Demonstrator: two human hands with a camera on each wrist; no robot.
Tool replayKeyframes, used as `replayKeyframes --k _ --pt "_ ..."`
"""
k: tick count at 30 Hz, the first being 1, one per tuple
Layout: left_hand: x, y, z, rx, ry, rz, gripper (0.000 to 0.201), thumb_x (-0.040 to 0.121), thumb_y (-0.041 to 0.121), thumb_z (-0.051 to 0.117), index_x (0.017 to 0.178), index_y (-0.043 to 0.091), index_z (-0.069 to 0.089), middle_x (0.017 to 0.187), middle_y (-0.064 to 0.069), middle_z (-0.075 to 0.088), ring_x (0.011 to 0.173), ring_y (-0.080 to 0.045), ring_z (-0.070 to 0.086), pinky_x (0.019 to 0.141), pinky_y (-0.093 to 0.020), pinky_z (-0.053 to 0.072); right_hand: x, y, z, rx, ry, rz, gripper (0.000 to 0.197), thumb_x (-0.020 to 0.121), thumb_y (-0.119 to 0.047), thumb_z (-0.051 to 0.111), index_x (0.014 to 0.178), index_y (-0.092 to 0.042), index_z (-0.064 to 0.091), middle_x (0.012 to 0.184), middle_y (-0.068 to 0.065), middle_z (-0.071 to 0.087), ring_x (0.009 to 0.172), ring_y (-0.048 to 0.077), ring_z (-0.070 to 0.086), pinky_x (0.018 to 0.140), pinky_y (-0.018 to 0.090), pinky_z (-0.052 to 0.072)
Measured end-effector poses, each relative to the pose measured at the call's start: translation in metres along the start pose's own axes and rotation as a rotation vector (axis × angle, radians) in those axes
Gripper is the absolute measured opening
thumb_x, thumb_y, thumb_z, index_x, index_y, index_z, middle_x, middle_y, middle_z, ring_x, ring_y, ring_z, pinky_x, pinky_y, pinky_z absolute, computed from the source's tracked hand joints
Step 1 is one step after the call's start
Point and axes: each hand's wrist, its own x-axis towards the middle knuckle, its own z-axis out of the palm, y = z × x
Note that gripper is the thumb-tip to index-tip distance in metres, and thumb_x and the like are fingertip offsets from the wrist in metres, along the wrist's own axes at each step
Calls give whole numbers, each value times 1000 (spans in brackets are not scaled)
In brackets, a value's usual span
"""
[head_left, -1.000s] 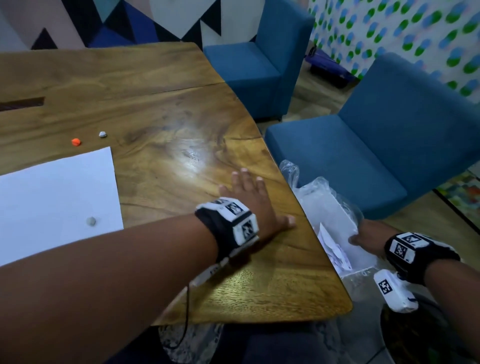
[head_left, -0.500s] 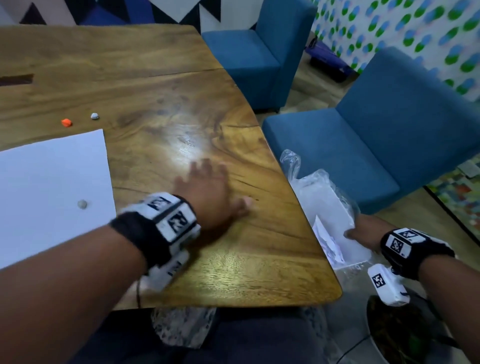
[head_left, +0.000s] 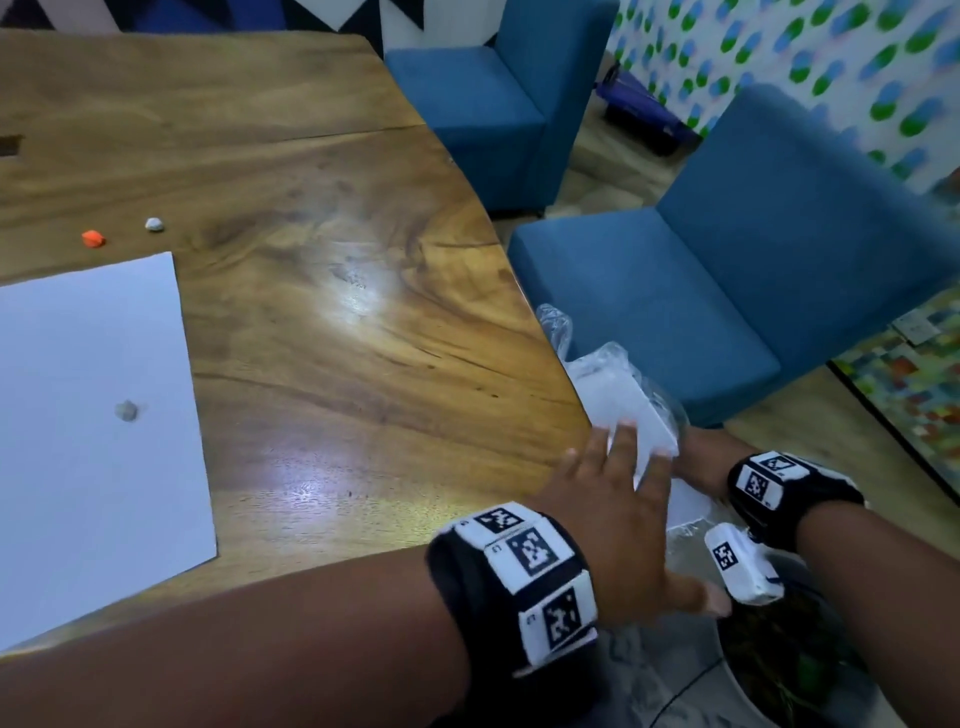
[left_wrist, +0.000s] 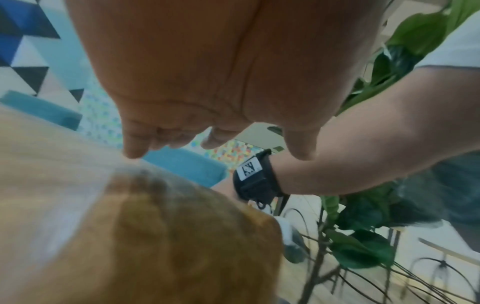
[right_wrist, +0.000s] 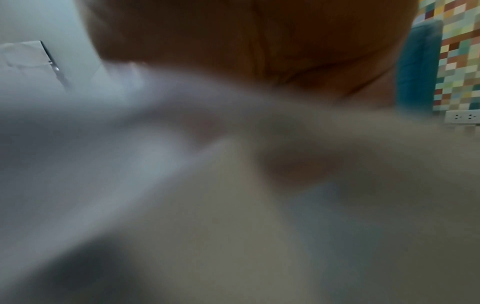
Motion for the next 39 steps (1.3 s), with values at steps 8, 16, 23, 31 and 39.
replayKeyframes --k 8,16,23,31,39 --pt "32 -71 -47 89 146 -370 114 81 87 39 163 16 4 170 -15 -9 156 -38 -5 118 -71 11 -8 4 -5 40 16 86 42 92 -38 56 118 -6 64 117 14 68 100 28 67 88 34 55" --pt "26 -81 -53 190 125 -196 119 66 90 59 157 48 -6 171 -2 -9 155 -41 -3 111 -80 10 -1 11 7 50 -17 77 39 91 -35 59 114 -5 68 117 15 69 100 29 68 82 31 54" --pt "27 -95 -52 209 55 -408 139 57 97 56 157 38 -20 166 -7 -29 153 -44 -14 107 -82 22 22 20 35 101 -57 98 38 94 -30 56 118 -3 65 123 16 66 107 30 65 76 26 47" --pt "34 -109 -47 280 12 -398 142 37 112 19 145 41 -38 161 -7 -37 152 -45 -15 104 -72 36 112 30 133 212 -118 103 50 100 -40 48 136 -5 52 144 15 52 129 30 52 102 31 42" --pt "40 -123 -33 377 128 -382 142 49 110 31 162 24 20 164 -24 21 138 -58 29 75 -80 43 164 41 235 327 -254 172 43 101 -41 44 117 -7 65 123 15 65 110 29 64 82 30 48"
